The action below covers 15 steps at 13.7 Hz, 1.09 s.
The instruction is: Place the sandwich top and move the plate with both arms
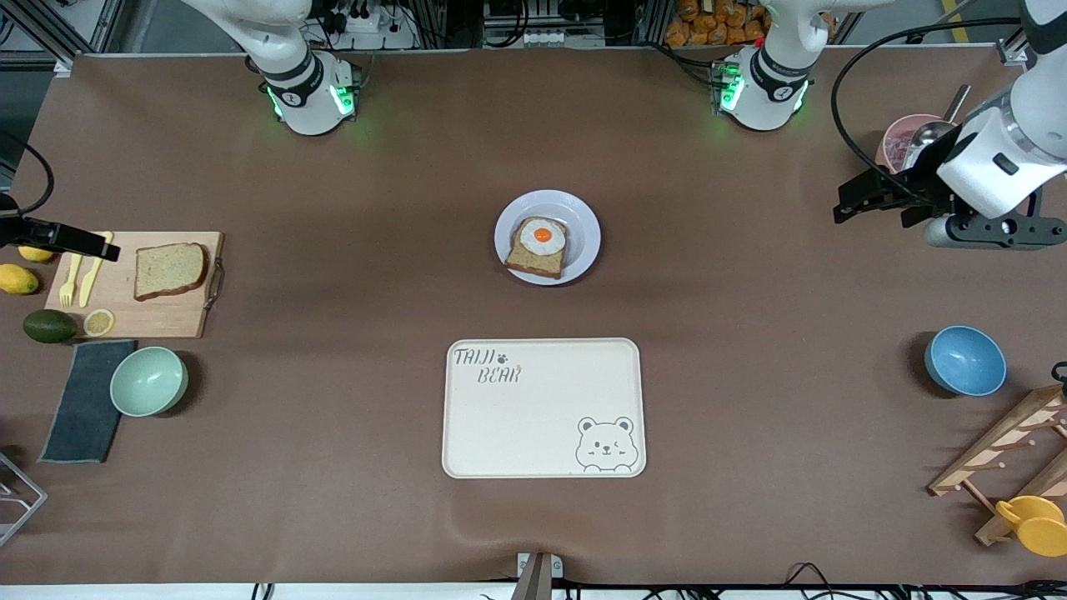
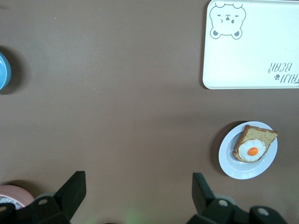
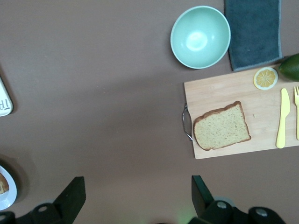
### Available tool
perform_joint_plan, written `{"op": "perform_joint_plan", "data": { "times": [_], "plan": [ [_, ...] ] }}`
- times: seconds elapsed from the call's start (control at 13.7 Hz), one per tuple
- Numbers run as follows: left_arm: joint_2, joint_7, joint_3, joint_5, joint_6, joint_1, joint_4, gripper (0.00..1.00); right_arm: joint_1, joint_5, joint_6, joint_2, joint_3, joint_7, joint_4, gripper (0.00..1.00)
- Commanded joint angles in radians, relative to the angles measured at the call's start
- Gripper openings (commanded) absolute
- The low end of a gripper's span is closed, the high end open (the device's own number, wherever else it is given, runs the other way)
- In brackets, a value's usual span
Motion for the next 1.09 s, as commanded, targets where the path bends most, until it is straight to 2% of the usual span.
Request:
{"op": "perform_joint_plan", "data": {
  "times": [0.0, 0.22, 0.51, 0.66, 0.8, 1.02],
  "plan": [
    [-0.054, 0.005, -0.009, -0.006, 0.027, 0.011, -0.047, 1.0, -0.044, 0.016, 0.033, -0.001, 0.011, -0.043, -0.044, 1.0],
    [-0.042, 0.005, -0.011, -0.007, 0.047, 0.011, -0.059, 1.0, -0.115, 0.016, 0.142, 0.007, 0.011, -0.227, -0.127, 1.0],
    [-0.013, -0.009, -0.029, -0.019, 0.189, -0.002, -0.141, 1.0, -0.2, 0.023, 0.177, 0.087, 0.011, -0.417, -0.13, 1.0],
    [0.015, -0.053, -0.081, -0.019, 0.234, -0.005, -0.142, 1.0, -0.224, 0.023, 0.196, 0.12, 0.011, -0.443, -0.129, 1.0],
    [0.021, -0.095, -0.101, -0.018, 0.246, -0.005, -0.143, 1.0, -0.259, 0.025, 0.208, 0.154, 0.011, -0.514, -0.13, 0.95],
    [0.027, -0.089, -0.103, -0.018, 0.246, 0.005, -0.142, 1.0, -0.297, 0.031, 0.237, 0.202, 0.011, -0.588, -0.132, 0.94]
  ]
}}
